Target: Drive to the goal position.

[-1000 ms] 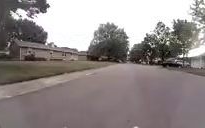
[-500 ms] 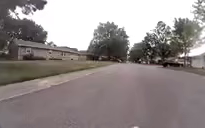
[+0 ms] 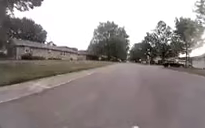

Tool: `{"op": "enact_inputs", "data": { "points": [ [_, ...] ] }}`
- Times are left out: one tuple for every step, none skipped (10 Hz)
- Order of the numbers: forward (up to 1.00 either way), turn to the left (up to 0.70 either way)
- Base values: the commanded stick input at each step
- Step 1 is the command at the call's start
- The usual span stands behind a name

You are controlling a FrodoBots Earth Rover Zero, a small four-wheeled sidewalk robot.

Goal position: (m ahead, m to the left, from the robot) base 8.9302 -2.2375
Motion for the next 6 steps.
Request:
{"op": "enact_inputs", "data": {
  "points": [
    [0.7,-0.27],
    [0.7,-0.35],
    [0.7,-0.35],
    [0.7,0.0],
    [0.7,0.0],
    [0.7,0.0]
  ]
}}
